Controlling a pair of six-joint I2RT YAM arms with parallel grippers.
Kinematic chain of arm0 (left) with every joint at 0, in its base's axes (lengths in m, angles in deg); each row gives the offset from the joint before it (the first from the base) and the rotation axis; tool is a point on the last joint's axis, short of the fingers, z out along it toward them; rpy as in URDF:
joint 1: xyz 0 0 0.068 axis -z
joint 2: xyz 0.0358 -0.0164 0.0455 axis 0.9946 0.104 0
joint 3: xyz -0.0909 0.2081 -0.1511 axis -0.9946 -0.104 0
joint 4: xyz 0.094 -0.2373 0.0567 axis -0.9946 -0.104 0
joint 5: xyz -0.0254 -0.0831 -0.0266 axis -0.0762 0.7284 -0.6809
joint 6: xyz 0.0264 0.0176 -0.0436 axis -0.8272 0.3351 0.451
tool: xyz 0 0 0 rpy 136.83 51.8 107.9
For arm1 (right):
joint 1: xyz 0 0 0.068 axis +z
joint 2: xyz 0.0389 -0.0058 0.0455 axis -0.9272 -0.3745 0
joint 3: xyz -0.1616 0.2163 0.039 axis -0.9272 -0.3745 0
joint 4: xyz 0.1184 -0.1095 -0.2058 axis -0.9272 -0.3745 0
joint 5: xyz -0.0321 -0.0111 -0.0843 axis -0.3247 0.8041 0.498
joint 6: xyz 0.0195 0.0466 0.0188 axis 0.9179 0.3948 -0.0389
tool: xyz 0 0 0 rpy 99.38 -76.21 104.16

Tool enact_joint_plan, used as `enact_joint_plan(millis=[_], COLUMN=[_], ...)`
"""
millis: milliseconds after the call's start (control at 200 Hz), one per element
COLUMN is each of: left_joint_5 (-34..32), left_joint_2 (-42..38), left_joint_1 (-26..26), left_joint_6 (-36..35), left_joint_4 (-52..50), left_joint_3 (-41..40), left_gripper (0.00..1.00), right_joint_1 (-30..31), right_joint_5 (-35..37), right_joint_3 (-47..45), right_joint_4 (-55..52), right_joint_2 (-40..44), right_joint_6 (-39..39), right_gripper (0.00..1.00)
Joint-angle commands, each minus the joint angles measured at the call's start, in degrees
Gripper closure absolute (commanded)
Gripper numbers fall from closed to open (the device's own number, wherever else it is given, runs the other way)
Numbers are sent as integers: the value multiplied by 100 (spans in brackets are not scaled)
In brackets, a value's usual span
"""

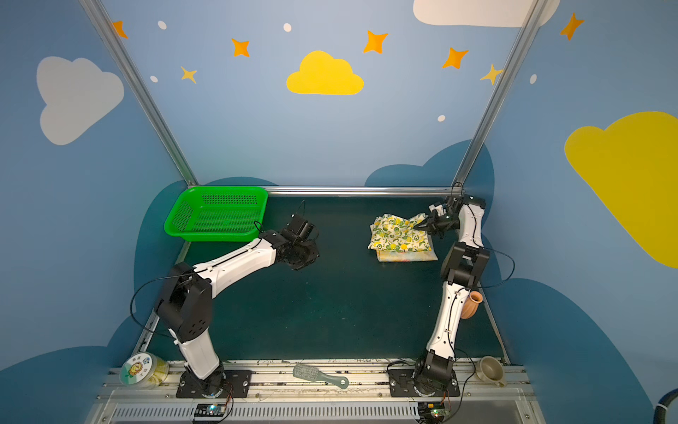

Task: Fold and stack skirts
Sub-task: Place the skirt on the skirt, then smooth out the skirt on the skirt.

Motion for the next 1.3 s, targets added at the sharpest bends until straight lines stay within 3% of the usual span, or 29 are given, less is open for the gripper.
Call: enact_joint_plan(millis=[0,70,175,375,821,1056,1296], left_joint_5=[-27,-31,-53,-105,-46,38,95], left_joint_2=[126,126,92,6,-231,-492,-798], left_joint_1=[26,22,23,15,-60,-163,-255], left_joint_6=[-1,1,10,-3,-22,-55,-115], left_joint_4=[-61,-44,6,119,551,769,880], left_joint_3=[79,70,19,-96,-450,-756,-1099], left_gripper=[96,96,96,96,96,96,96], right_joint_1=[11,11,-5,-74,98,913,1895], right_joint_5=[144,310,616,1098,1942,2160,2219], right_joint_3=[109,111,-3,-324,-1251,-2888,-3029], right_joint_4=[180,365,867,1626,1914,2753,3006], right_joint_2=[116,174,373,918,1900,2840,2446], right_joint_6=[59,173,469,901,926,961,1226], right_gripper=[87,72,62,54,50,51,55])
